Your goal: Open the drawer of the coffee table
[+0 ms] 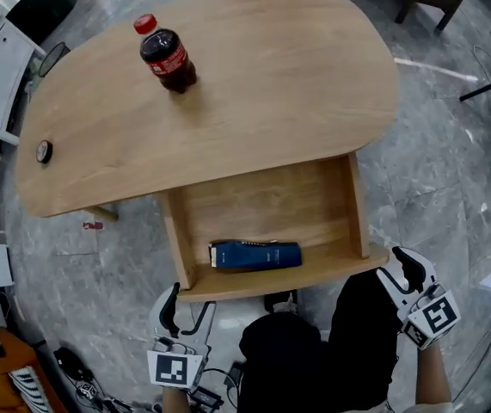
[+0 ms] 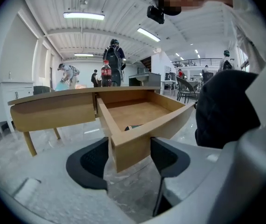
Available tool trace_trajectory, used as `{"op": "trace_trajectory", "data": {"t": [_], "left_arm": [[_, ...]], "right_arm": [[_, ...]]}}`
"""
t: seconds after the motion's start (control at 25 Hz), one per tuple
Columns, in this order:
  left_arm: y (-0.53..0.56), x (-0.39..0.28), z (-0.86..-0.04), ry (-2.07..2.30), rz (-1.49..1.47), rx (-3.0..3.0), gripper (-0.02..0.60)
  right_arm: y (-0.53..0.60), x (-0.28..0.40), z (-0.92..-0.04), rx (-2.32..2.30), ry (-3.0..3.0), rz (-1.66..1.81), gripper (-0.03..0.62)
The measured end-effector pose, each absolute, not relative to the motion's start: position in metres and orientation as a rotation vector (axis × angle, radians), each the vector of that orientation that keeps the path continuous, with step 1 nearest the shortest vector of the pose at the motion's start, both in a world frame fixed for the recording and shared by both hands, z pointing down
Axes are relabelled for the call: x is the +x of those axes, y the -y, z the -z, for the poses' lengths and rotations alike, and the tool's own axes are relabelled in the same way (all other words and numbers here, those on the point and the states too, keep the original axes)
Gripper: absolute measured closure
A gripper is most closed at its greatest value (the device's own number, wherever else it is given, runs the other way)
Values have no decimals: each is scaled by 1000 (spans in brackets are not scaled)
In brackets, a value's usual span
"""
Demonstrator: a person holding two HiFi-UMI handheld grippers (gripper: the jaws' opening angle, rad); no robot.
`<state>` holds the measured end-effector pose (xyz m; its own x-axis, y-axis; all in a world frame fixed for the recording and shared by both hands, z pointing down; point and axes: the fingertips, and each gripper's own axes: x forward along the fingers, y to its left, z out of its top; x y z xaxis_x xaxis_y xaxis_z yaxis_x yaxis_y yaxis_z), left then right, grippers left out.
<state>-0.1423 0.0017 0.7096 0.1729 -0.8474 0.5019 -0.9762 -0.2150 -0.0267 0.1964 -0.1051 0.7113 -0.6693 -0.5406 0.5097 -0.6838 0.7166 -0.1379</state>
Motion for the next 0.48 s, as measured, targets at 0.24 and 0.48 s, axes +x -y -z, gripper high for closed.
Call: {"op": "trace_trajectory", "data": {"t": [0.24, 0.48], "left_arm": [[7, -145, -649, 1604, -695, 2139, 301], [23, -144, -532, 1643, -498, 2068, 301]], "right_arm": [[110, 190, -646, 1071, 2444, -614, 382], [93, 168, -565, 1108, 2360, -679, 382]]}}
